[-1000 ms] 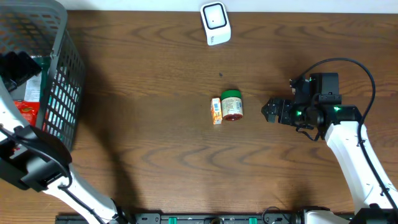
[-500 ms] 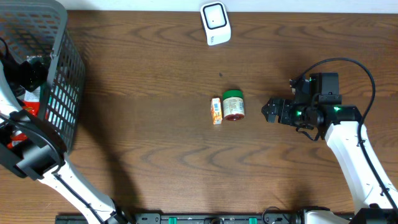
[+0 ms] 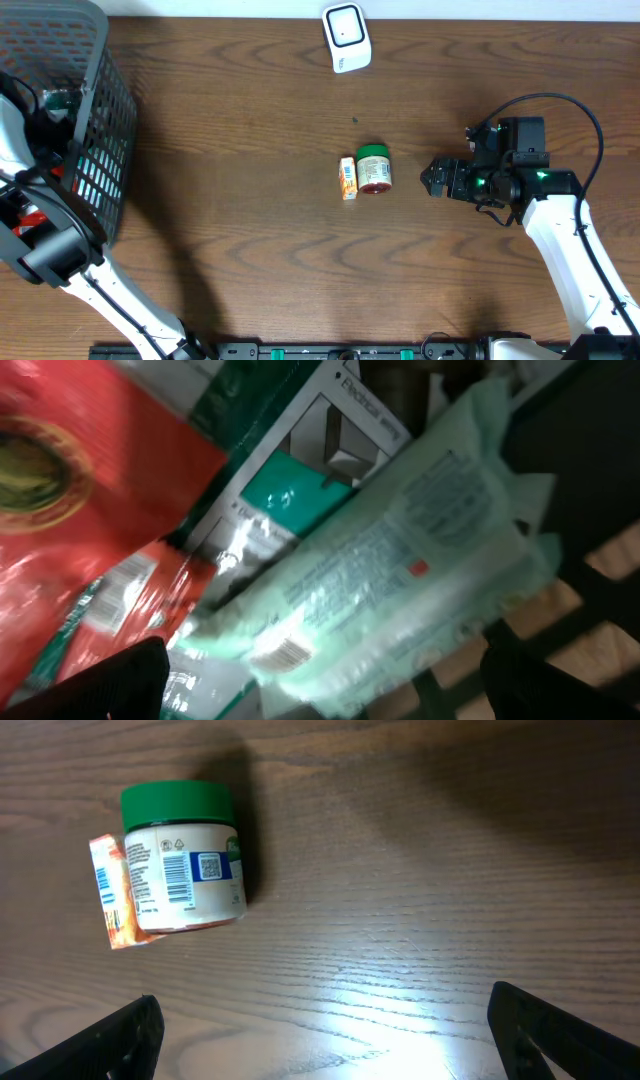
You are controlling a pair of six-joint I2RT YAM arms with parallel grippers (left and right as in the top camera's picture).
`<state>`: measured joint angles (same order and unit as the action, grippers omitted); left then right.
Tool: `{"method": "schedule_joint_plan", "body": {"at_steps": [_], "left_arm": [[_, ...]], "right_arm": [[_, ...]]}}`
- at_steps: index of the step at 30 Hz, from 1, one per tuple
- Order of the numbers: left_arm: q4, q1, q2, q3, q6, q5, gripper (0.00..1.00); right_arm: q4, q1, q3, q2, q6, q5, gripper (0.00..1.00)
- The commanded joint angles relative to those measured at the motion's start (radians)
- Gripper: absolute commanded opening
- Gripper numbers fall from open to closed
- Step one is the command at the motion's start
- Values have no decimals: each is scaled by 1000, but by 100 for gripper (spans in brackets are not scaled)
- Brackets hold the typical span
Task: Scan the item barcode
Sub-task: 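Reach the left gripper into the basket toward the white wipes pack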
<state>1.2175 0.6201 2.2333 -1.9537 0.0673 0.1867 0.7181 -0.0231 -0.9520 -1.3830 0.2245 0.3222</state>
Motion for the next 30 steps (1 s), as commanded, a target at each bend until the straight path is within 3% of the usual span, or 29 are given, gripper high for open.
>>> {"method": "schedule_joint_plan", "body": {"at_steps": [1,6,9,12,20,24,30], "left_arm": [[-36,4,17,69,-19,31,100],[-43,4,17,89,-19,119,94],[-46,4,17,89,-19,127,80],[-46,4,17,89,-18,128,74],[-47,6,13,84,-19,166,74],[-46,16,-7,30,-19,257,81],[-111,19,-79,-28,-76,254,86]], "right_arm": [[0,-11,-14,1,7,8,99],[0,-11,-14,1,7,8,99],[1,-11,-14,1,7,8,99],[0,-11,-14,1,7,8,99],[0,-11,-14,1,7,8,99],[0,-11,-14,1,7,8,99],[0,-11,-14,1,7,8,99]]}}
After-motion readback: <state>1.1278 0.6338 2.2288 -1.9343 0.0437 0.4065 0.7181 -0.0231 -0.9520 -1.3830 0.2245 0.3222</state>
